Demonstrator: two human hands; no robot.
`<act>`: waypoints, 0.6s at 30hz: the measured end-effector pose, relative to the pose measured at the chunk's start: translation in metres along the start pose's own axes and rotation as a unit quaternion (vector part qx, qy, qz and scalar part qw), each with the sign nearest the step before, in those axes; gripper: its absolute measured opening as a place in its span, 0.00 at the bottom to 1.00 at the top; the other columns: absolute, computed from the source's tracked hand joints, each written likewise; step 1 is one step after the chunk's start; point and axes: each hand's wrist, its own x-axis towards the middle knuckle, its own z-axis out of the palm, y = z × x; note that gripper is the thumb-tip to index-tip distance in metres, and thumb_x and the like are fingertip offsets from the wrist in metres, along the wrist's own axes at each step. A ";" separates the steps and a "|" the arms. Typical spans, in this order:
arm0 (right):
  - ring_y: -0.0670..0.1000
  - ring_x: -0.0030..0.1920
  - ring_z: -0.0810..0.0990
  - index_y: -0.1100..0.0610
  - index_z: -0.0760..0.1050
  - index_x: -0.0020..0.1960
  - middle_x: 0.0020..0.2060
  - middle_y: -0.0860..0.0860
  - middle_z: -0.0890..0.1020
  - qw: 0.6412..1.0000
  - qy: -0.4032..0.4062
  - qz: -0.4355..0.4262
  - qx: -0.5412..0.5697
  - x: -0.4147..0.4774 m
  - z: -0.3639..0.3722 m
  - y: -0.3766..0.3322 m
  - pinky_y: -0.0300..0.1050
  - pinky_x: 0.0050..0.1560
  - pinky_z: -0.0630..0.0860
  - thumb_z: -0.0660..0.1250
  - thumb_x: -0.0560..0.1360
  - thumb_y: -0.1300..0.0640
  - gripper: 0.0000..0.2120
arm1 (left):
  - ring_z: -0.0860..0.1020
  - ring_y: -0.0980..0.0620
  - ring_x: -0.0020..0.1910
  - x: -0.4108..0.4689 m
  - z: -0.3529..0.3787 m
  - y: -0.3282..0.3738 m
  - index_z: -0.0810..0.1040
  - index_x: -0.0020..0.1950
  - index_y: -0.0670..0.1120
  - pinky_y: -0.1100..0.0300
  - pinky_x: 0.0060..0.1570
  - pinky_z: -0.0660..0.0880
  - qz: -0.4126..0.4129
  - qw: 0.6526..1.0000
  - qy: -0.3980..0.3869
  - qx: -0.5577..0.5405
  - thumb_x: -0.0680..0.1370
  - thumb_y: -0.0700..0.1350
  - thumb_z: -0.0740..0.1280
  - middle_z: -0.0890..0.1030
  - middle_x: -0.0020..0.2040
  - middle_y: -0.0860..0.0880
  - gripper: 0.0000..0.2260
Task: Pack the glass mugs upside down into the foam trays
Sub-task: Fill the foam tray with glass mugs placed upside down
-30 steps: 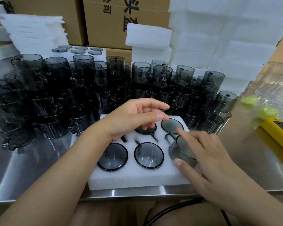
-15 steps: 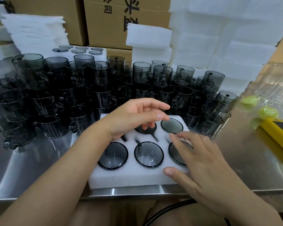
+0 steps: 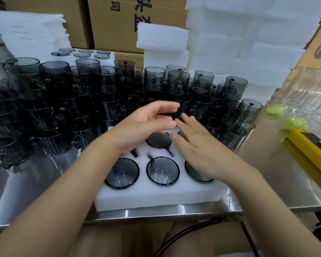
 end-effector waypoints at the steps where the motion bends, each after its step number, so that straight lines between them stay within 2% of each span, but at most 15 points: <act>1: 0.46 0.76 0.40 0.49 0.47 0.78 0.78 0.47 0.44 0.999 -0.008 -0.002 -0.033 0.004 0.006 0.000 0.46 0.75 0.39 0.46 0.80 0.42 0.28 | 0.75 0.62 0.60 0.001 0.000 -0.001 0.74 0.60 0.56 0.65 0.51 0.75 0.002 1.000 0.014 -0.012 0.70 0.46 0.66 0.76 0.62 0.57 0.19; 5: 0.49 0.76 0.40 0.45 0.45 0.78 0.78 0.47 0.45 0.993 -0.014 -0.011 -0.116 0.007 0.017 0.003 0.50 0.75 0.37 0.40 0.77 0.37 0.31 | 0.70 0.59 0.67 0.001 -0.001 -0.002 0.75 0.60 0.56 0.57 0.62 0.73 0.002 0.999 0.019 -0.035 0.70 0.45 0.66 0.75 0.64 0.56 0.18; 8: 0.49 0.77 0.41 0.42 0.45 0.77 0.78 0.46 0.47 0.992 -0.008 -0.010 -0.122 0.006 0.019 0.004 0.51 0.75 0.37 0.37 0.73 0.33 0.34 | 0.71 0.60 0.66 0.000 0.001 -0.001 0.76 0.59 0.55 0.56 0.64 0.72 0.003 0.999 0.023 -0.024 0.70 0.45 0.66 0.76 0.63 0.56 0.18; 10: 0.48 0.76 0.44 0.43 0.48 0.77 0.77 0.47 0.50 0.994 0.017 -0.007 -0.110 0.005 0.019 0.004 0.50 0.74 0.39 0.39 0.73 0.33 0.34 | 0.73 0.62 0.64 -0.003 0.001 0.003 0.76 0.58 0.56 0.59 0.64 0.71 0.023 0.998 0.054 0.028 0.71 0.44 0.68 0.77 0.62 0.58 0.16; 13: 0.45 0.75 0.52 0.47 0.58 0.75 0.75 0.46 0.58 0.997 0.078 0.004 -0.019 0.000 0.013 0.006 0.43 0.73 0.47 0.47 0.75 0.35 0.31 | 0.68 0.63 0.67 -0.020 -0.007 0.007 0.74 0.58 0.60 0.61 0.67 0.68 0.038 0.978 0.101 0.181 0.76 0.43 0.69 0.71 0.66 0.60 0.16; 15: 0.43 0.72 0.58 0.46 0.64 0.72 0.73 0.44 0.63 0.989 0.124 0.024 0.078 -0.012 0.007 0.011 0.39 0.70 0.53 0.52 0.76 0.38 0.27 | 0.63 0.61 0.69 -0.041 -0.013 0.007 0.70 0.60 0.64 0.59 0.68 0.63 0.020 0.957 0.131 0.259 0.74 0.48 0.68 0.67 0.65 0.64 0.18; 17: 0.39 0.69 0.64 0.45 0.66 0.70 0.70 0.40 0.66 0.976 0.147 0.064 0.150 -0.030 0.004 0.019 0.38 0.67 0.60 0.55 0.75 0.39 0.25 | 0.61 0.59 0.68 -0.067 -0.017 0.004 0.67 0.61 0.67 0.57 0.67 0.62 -0.026 0.943 0.192 0.272 0.72 0.53 0.68 0.65 0.61 0.69 0.20; 18: 0.37 0.66 0.67 0.44 0.67 0.70 0.68 0.38 0.68 0.966 0.151 0.088 0.191 -0.039 0.004 0.022 0.36 0.65 0.63 0.57 0.75 0.39 0.24 | 0.60 0.58 0.69 -0.081 -0.019 0.002 0.65 0.65 0.66 0.56 0.67 0.61 -0.065 0.937 0.216 0.267 0.72 0.56 0.69 0.64 0.62 0.68 0.23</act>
